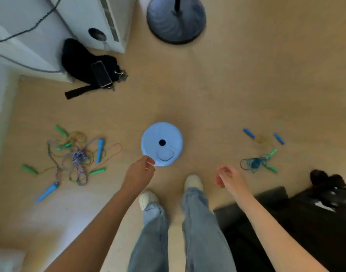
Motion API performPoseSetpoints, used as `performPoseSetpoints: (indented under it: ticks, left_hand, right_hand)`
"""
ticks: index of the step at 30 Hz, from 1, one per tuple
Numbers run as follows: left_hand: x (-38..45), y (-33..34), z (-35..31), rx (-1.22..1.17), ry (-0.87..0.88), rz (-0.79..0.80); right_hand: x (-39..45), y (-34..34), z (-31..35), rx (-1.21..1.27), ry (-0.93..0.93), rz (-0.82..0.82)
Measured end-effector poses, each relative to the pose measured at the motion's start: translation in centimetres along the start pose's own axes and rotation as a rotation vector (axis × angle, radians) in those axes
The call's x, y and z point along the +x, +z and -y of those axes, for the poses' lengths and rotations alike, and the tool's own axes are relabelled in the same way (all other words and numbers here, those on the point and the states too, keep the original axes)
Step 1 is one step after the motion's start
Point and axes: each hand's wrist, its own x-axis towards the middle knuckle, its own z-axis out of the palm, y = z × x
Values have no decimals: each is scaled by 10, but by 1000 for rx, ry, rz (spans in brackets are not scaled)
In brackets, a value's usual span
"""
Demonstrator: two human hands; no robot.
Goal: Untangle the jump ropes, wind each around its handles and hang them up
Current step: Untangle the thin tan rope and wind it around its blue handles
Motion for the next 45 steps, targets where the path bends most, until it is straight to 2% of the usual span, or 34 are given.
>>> performPoseSetpoints:
  ticks: [4,7,13,18,25,29,32,35,37,39,41,45]
  left_hand:
    - [10,67,-69,252,145,157]
    - [22,125,-117,416,225,253]
    - [87,260,-210,607,339,413]
    - [159,365,-259,631,382,466]
    - [306,501,-256,893,587,549]
    - [381,561,-230,1173,865,495]
    - [417,612,-213,1393,1017,517]
    - [432,660,-205,1597,1017,525]
    - [425,668,-204,1717,971,521]
    - [403,646,-207,1601,851,577]
    - [368,600,-221,1257,711,587]
    - [274,478,-266,556,420,414]
  right_hand:
    - [0,-90,-69,117,150,-211]
    - [9,-141,-116,184,249,-277]
    - [93,-207,-177,154,307,-211]
    - [198,-229,-210,185,303,-190]
    - [380,-216,-295,62,302,-223]
    - [471,-193,-335,-34,356,-171]
    - [498,-171,-354,-10,323,-289]
    - [488,-160,-361,184,167,-385]
    - [467,-161,-357,272,161,-394]
    - [435,-167,-342,329,193,-392]
    - [395,-181,-317,332,201,-380]
    - [304,-227,-240,316,138,-301]
